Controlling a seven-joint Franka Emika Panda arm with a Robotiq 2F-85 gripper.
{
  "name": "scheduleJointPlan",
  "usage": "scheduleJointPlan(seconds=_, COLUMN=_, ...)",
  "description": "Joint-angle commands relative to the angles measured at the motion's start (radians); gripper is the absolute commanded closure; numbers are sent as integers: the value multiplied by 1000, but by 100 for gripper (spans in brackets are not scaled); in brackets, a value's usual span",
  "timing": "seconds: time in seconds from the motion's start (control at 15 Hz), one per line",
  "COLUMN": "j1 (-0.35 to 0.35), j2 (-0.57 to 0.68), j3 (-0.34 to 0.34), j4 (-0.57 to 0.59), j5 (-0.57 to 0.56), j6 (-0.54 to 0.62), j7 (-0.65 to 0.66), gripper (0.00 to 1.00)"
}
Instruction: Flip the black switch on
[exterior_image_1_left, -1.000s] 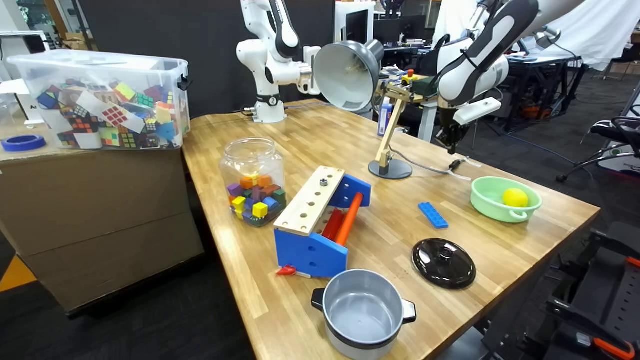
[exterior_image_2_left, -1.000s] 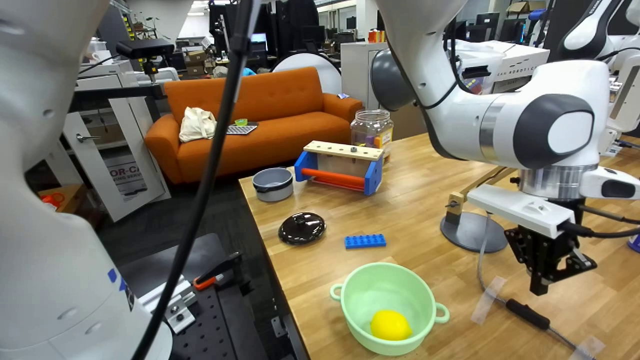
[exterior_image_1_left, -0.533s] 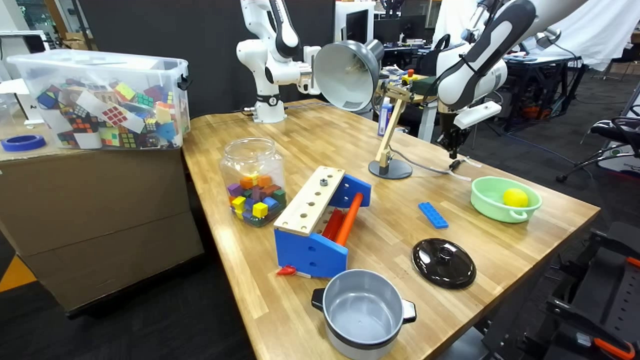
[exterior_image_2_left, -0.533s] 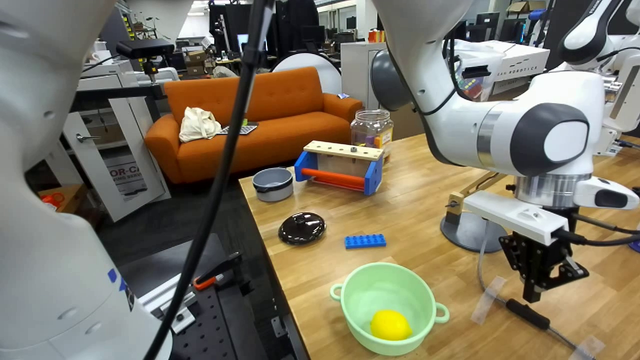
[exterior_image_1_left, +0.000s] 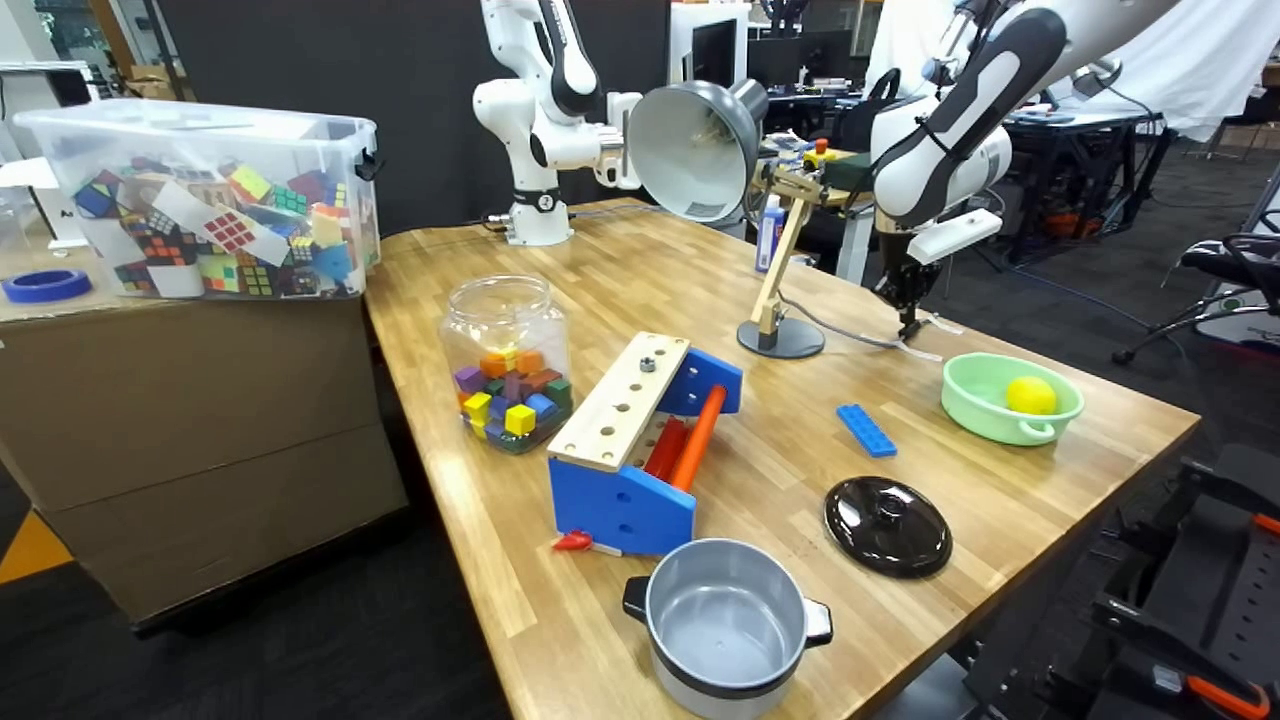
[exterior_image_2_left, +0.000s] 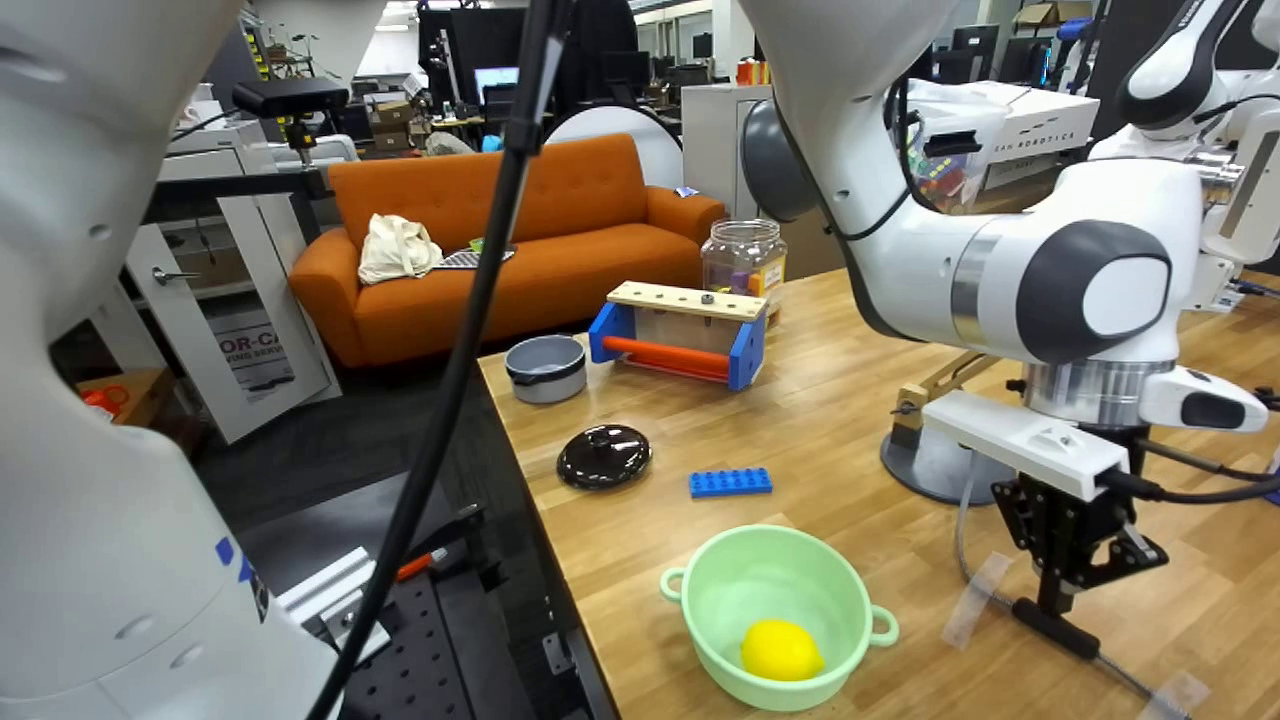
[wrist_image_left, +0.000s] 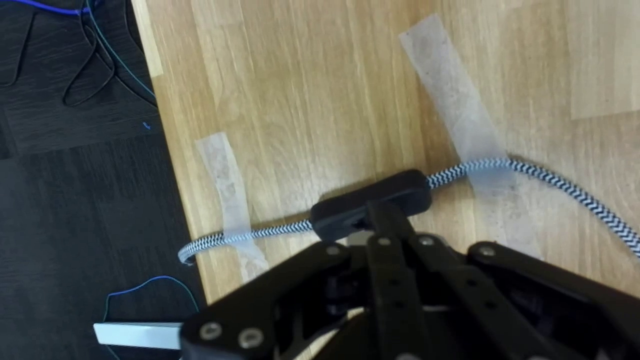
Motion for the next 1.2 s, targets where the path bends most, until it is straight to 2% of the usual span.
scheduleJointPlan(seconds=0.0, j1=-10, j2=21, j3=7, j4=36, j5=17, j6=-42, j7=-23, gripper=100)
scheduleJointPlan(seconds=0.73, j1=-10, j2=47, j3=29, j4=60, j5=27, j6=-79, j7=-28, gripper=100)
scheduleJointPlan(seconds=1.13, j1=-10, j2=0, j3=35, j4=40, j5=37, j6=-39, j7=-22, gripper=100)
